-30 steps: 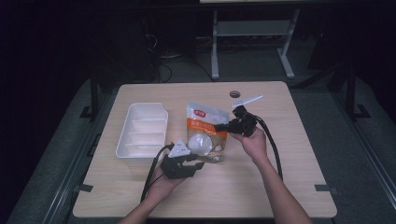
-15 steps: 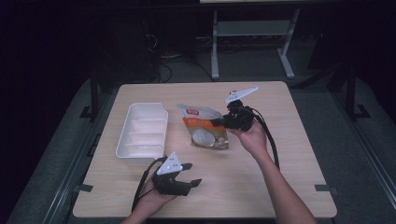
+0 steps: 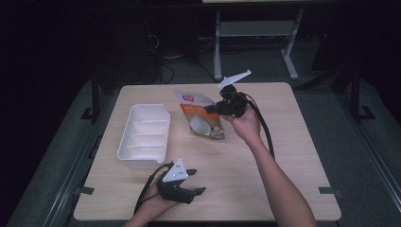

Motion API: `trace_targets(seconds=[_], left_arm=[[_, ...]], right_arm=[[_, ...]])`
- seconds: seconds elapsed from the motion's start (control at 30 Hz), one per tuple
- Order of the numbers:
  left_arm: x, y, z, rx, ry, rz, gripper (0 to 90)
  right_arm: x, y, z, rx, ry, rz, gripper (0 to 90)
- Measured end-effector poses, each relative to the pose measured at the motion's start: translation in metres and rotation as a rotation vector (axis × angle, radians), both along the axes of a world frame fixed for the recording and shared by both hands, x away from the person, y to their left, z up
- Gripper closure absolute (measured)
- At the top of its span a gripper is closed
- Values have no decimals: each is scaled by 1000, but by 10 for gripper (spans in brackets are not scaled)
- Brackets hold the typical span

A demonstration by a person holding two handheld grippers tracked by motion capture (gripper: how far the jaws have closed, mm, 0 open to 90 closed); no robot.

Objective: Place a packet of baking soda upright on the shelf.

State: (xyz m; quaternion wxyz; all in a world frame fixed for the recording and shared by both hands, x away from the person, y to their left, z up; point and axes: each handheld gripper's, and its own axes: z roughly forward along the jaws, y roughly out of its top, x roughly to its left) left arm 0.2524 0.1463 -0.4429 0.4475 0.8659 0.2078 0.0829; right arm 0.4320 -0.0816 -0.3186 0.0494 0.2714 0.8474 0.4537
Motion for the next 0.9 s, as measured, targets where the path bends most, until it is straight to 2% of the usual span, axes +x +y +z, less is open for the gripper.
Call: trace_targets(seconds=[0.27,0.47,0.7,0.9], left_arm=[[4,4,0,-12,-8,3,318],[3,2,-2,-5,-7,-22,317],[4,2,-2,-2,-8,-30,313],[3,3,-2,-12,-9,-33,311]], right_arm=[[12,23,15,22,-13,30,900],[20,35,24,43,-16,40,900],[28,54,37,50,-49,49,900],[33,66,40,59,-59,56,900]])
